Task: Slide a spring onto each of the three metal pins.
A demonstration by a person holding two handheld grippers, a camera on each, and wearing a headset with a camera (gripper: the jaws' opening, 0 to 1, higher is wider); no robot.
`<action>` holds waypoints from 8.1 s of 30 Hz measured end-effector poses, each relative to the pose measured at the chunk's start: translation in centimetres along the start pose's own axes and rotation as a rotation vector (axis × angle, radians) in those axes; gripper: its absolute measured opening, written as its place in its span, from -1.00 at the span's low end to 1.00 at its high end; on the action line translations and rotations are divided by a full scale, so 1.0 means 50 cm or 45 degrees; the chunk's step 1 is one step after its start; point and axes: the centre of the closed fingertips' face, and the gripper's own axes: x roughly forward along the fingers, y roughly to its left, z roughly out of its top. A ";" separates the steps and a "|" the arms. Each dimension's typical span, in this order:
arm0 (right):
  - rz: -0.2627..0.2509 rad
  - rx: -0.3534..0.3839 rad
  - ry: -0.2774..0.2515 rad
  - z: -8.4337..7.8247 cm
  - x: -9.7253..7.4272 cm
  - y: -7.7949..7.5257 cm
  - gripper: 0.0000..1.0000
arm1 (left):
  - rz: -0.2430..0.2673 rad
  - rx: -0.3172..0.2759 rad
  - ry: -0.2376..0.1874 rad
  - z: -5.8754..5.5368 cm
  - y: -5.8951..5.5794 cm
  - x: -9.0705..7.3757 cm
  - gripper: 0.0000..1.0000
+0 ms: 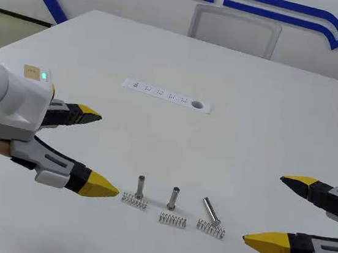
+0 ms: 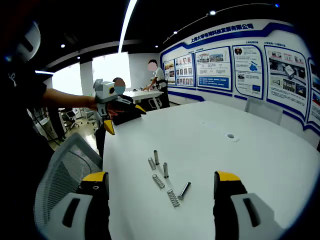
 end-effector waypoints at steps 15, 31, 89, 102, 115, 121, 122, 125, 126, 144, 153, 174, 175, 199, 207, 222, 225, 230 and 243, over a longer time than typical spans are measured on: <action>-0.017 0.005 0.004 -0.010 -0.013 -0.009 0.72 | 0.009 -0.013 -0.015 0.006 -0.004 0.002 0.91; -0.004 0.015 0.046 -0.037 -0.006 0.006 0.71 | -0.010 0.000 0.009 0.005 -0.011 0.006 0.88; -0.104 0.134 0.174 -0.101 0.162 -0.082 -0.02 | -0.025 -0.148 -0.039 -0.043 -0.009 0.013 0.80; -0.170 0.200 0.269 -0.146 0.221 -0.121 -0.33 | -0.044 -0.189 -0.034 -0.066 -0.019 0.011 0.78; -0.203 0.216 0.440 -0.208 0.263 -0.142 -0.52 | -0.031 -0.247 -0.070 -0.070 -0.008 0.003 0.75; -0.238 0.247 0.460 -0.213 0.271 -0.150 -0.59 | -0.024 -0.272 -0.082 -0.074 -0.006 -0.003 0.75; -0.235 0.250 0.462 -0.213 0.272 -0.148 -0.60 | -0.022 -0.274 -0.085 -0.074 -0.006 -0.003 0.75; -0.239 0.226 0.486 -0.214 0.275 -0.141 -0.61 | -0.014 -0.279 -0.086 -0.074 -0.003 -0.005 0.75; -0.251 0.215 0.493 -0.216 0.276 -0.143 -0.62 | -0.011 -0.279 -0.085 -0.075 -0.002 -0.006 0.74; -0.307 0.165 0.570 -0.238 0.289 -0.161 -0.82 | 0.012 -0.301 -0.120 -0.065 0.000 -0.011 0.72; -0.348 0.194 0.610 -0.231 0.282 -0.148 -0.85 | 0.006 -0.307 -0.144 -0.055 -0.014 -0.003 0.71; -0.382 0.247 0.463 -0.195 0.248 -0.169 -0.85 | 0.028 -0.333 -0.172 -0.046 -0.033 -0.017 0.68; -0.380 0.241 0.459 -0.192 0.247 -0.167 -0.85 | 0.027 -0.332 -0.171 -0.046 -0.034 -0.017 0.68; -0.348 0.153 0.275 -0.169 0.206 -0.134 -0.85 | 0.037 -0.312 -0.170 -0.033 -0.053 -0.019 0.68; -0.363 0.166 0.168 -0.173 0.197 -0.137 -0.85 | 0.041 -0.317 -0.190 -0.020 -0.057 -0.019 0.69; -0.385 0.178 0.059 -0.179 0.177 -0.137 -0.83 | 0.043 -0.315 -0.192 -0.008 -0.063 -0.020 0.68; -0.388 0.186 0.048 -0.179 0.176 -0.136 -0.83 | 0.040 -0.311 -0.190 -0.008 -0.068 -0.019 0.68; -0.382 0.200 0.039 -0.178 0.176 -0.134 -0.82 | 0.037 -0.316 -0.203 -0.004 -0.072 -0.022 0.68; -0.385 0.239 -0.002 -0.156 0.158 -0.132 -0.66 | 0.051 -0.328 -0.199 -0.015 -0.071 -0.031 0.68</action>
